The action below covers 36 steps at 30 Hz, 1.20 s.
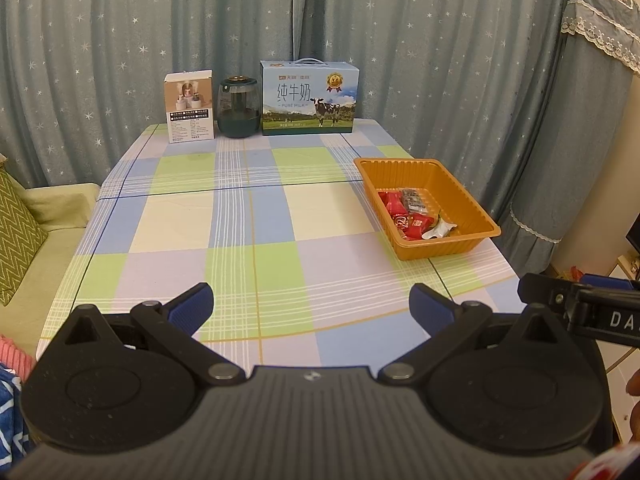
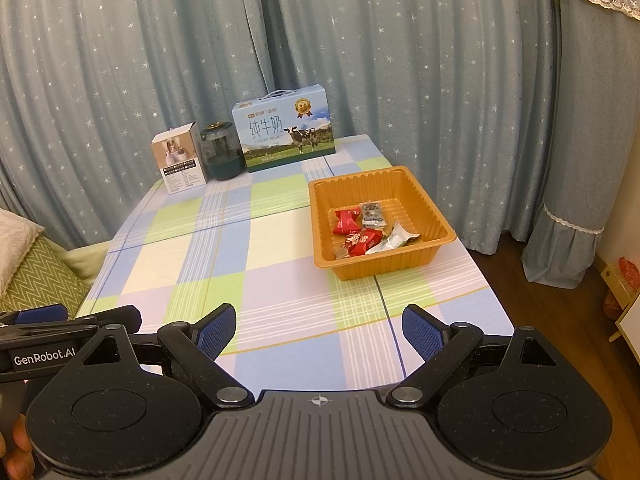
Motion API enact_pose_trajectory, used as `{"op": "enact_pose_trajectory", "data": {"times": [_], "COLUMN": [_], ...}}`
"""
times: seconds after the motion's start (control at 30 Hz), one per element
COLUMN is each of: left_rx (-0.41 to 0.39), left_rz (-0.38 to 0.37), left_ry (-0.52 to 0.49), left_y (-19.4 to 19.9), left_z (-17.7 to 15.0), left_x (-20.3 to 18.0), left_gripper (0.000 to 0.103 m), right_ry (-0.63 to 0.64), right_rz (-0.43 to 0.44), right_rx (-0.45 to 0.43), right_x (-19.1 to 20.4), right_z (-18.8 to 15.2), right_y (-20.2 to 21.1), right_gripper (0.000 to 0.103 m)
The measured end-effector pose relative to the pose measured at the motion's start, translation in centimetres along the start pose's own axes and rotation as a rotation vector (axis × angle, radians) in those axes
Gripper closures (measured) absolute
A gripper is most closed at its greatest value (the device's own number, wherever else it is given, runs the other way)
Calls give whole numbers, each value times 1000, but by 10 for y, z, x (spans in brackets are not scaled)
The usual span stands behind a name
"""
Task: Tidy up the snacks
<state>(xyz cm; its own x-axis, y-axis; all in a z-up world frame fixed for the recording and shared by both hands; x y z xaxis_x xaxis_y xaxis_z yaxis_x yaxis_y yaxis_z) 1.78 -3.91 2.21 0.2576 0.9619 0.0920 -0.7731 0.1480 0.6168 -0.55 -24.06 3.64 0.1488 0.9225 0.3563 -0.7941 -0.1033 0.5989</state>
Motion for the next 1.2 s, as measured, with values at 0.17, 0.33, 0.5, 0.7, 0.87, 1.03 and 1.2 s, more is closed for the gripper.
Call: {"op": "enact_pose_trajectory", "data": {"times": [0.17, 0.33, 0.5, 0.7, 0.87, 1.03, 1.2], "left_rx": [1, 0, 1, 0, 1, 1, 0], "left_rz": [-1, -1, 0, 0, 0, -1, 1], "left_ry": [-1, 0, -1, -2, -1, -1, -2], "left_y": [-1, -1, -1, -1, -1, -1, -1], "left_z": [0, 0, 0, 0, 0, 0, 0], "left_x": [-2, -3, -2, -2, -2, -2, -4], "left_gripper": [0, 0, 0, 0, 0, 0, 0], "right_ry": [0, -1, -1, -1, 1, 0, 1], "right_rz": [1, 1, 1, 1, 1, 1, 1], "right_rx": [-2, -2, -2, -2, -3, -4, -4], "right_x": [-1, -1, -1, -1, -1, -1, -1], "right_z": [1, 1, 1, 1, 1, 2, 2], "right_y": [1, 1, 1, 1, 1, 1, 1], "right_gripper": [13, 13, 13, 13, 13, 13, 13]}}
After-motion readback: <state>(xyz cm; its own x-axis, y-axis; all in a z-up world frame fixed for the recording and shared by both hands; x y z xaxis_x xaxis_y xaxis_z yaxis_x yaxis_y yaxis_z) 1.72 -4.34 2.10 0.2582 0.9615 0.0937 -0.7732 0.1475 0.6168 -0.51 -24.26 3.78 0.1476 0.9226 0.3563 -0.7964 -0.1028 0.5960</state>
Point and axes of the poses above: each gripper's, at about its wrist camera, not at the fingertips, and y roughly against the way its jaws point, x to its left, z to its top, the point moved 6 cm from there along -y, roughly the way its jaws point, and after that the axes turned 11 degrees about -y, right-handed, at the moved point
